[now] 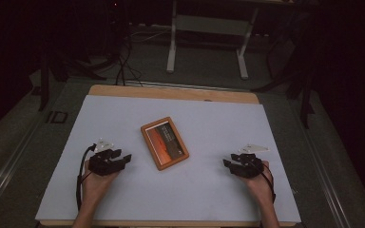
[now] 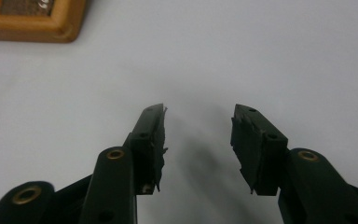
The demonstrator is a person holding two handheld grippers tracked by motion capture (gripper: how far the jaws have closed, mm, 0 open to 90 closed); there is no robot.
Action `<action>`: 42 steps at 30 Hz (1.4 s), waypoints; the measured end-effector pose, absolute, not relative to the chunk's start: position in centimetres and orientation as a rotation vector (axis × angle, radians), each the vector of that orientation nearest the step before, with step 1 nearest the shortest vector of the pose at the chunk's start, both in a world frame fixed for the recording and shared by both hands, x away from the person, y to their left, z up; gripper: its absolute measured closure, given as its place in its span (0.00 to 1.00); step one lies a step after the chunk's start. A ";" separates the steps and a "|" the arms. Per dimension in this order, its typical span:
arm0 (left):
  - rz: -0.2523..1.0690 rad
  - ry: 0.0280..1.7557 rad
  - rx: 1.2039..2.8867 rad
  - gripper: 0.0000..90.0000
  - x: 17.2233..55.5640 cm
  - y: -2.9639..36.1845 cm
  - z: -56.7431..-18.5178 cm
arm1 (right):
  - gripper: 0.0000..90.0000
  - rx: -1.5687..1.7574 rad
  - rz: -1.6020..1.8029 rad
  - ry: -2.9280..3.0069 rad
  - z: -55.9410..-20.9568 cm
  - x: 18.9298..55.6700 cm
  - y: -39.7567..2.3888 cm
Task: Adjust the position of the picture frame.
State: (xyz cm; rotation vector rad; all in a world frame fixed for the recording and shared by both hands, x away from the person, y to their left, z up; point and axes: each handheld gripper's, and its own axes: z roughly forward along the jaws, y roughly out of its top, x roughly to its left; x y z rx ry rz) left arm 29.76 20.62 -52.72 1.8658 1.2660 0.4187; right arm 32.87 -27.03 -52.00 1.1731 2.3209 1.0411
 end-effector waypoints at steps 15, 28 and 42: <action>0.351 1.162 1.909 0.60 29.8 19.2 -51.2 | 0.78 1.058 1.128 2.370 -50.3 33.3 -24.0; 0.311 1.086 1.965 0.74 29.6 17.6 -51.1 | 0.75 0.941 1.136 2.424 -49.3 34.6 -20.1; 0.268 1.018 2.023 0.88 29.5 15.9 -51.5 | 0.68 0.924 1.198 2.444 -49.6 35.9 -17.3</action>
